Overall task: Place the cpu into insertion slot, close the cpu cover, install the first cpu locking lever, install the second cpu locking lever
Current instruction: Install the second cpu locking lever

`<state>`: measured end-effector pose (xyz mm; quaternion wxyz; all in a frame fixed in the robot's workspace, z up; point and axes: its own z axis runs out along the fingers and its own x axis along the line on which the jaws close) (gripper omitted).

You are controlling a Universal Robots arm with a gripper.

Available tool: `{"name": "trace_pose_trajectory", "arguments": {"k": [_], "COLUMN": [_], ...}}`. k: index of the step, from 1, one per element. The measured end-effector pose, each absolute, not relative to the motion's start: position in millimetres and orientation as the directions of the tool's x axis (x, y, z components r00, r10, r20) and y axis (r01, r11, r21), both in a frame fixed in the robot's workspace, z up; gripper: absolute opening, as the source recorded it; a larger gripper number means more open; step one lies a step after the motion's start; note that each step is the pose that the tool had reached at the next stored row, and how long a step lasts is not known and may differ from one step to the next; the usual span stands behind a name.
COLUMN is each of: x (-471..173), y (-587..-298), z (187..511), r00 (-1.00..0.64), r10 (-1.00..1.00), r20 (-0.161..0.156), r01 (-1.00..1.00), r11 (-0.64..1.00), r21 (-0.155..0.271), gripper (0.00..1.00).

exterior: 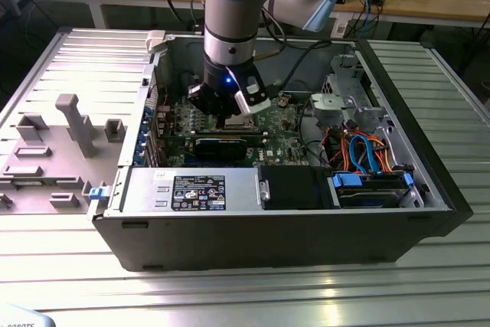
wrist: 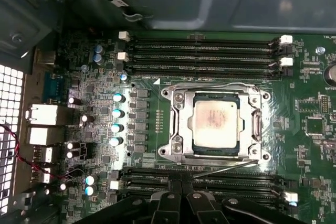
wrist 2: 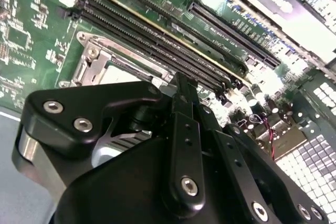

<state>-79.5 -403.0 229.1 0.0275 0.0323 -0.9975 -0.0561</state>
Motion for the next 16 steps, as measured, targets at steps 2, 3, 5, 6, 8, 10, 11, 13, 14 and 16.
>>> {"name": "trace_pose_trajectory", "arguments": {"k": [2,3,5,6,8,10,11,13,14,16], "x": [-80,-80,-80,-80,-80,-80,-80,-80,-80,-80], "y": [-403,-404,-408,-409,-411,-412,-412,-412,-412,-412], "z": [228,227,224,223,221,218,216,214,214,214], "r00": [-0.995,-0.995,-0.994,-0.994,-0.994,-0.994,-0.994,-0.994,-0.994,-0.994], "r10": [-0.086,-0.091,-0.095,-0.095,-0.096,-0.096,-0.096,-0.096,-0.096,-0.097], "r20": [0.051,0.05,0.051,0.051,0.05,0.05,0.05,0.05,0.05,0.05], "r01": [-0.079,-0.084,-0.087,-0.087,-0.087,-0.087,-0.087,-0.087,-0.087,-0.087], "r11": [0.989,0.988,0.987,0.986,0.984,0.983,0.983,0.983,0.983,0.983], "r21": [0.123,0.13,0.136,0.139,0.156,0.162,0.162,0.162,0.162,0.162], "gripper": [0.11,0.11,0.11,0.11,0.11,0.11,0.11,0.11,0.11,0.11]}}
